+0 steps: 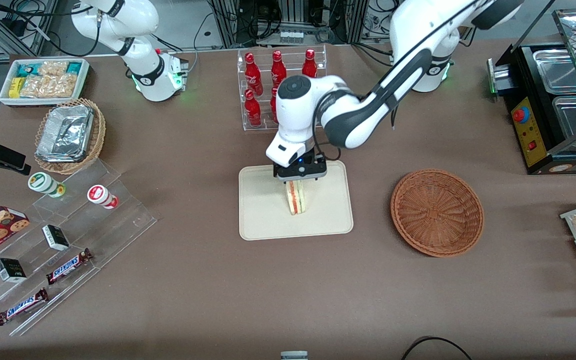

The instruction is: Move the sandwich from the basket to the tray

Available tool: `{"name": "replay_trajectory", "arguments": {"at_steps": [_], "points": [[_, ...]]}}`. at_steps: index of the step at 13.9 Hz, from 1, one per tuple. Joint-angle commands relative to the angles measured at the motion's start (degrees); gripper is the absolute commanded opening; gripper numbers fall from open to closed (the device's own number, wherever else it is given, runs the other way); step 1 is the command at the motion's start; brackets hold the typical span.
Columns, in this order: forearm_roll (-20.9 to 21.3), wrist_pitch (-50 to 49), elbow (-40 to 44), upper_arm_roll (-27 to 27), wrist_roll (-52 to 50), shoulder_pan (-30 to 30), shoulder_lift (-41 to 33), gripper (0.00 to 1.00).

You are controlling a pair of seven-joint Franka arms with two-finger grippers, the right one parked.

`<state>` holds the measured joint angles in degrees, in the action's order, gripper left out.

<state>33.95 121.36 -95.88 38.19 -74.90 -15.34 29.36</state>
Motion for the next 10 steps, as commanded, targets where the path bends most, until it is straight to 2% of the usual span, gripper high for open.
{"name": "replay_trajectory", "arguments": {"at_steps": [1,4,7,10], "points": [[-5.8,-8.6,5.1,-1.8,4.7,-0.2,-4.0,1.0],[-13.2,-17.4,12.0,-6.3,14.1,-0.2,-6.2,1.0],[-19.4,-20.2,12.5,-12.5,21.6,-0.2,-11.3,1.0],[-25.2,-25.3,12.5,-20.2,33.3,-0.3,-16.1,1.0]]}}
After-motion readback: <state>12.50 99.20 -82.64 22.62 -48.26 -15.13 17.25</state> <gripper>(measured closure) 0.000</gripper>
